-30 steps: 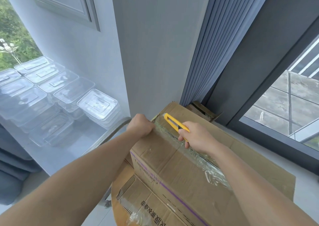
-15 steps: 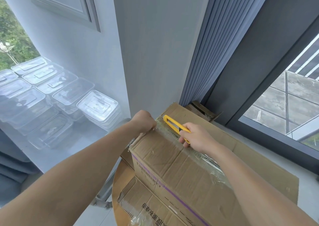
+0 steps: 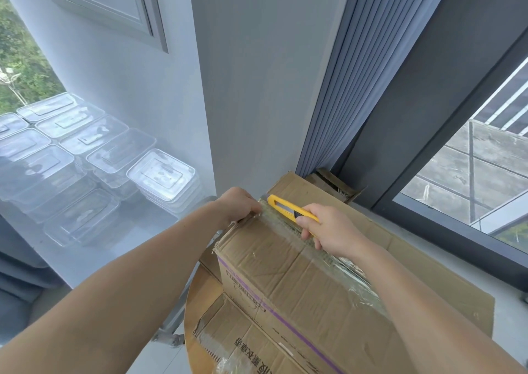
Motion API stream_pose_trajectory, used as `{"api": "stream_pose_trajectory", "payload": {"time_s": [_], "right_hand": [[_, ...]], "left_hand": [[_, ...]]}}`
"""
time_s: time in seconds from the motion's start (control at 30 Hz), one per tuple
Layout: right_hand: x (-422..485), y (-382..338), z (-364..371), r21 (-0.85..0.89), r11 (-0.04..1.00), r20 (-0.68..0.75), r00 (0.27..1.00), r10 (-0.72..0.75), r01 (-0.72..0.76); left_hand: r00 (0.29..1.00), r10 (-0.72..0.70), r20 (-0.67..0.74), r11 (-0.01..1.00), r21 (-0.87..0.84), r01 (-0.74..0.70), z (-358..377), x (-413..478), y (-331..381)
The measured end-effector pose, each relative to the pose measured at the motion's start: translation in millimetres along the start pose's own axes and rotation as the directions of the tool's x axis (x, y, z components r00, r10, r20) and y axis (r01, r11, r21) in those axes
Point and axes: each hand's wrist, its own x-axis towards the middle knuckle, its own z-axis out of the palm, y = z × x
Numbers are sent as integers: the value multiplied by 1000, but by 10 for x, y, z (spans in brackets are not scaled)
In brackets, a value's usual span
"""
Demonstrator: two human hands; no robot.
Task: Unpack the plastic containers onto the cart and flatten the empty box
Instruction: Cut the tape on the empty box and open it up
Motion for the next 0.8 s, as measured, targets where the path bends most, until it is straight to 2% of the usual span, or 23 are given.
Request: {"api": "stream_pose_trajectory", "payload": {"time_s": [0.13,0.4,0.8], "right_hand": [[6,-36,-29,-159,987,-46,998,-40,32],[19,-99,-6,-381,923,-36,996,-78,59],[-13,-119,-28,-403,911,-35,994,-107,84]], "left_hand": [[1000,-24,-1,997,-68,24,-5,22,-56],[996,-44,-77,990,-138,33,68,27,-93],[993,-54,-102,984,-175,36,110,23,-94]]}}
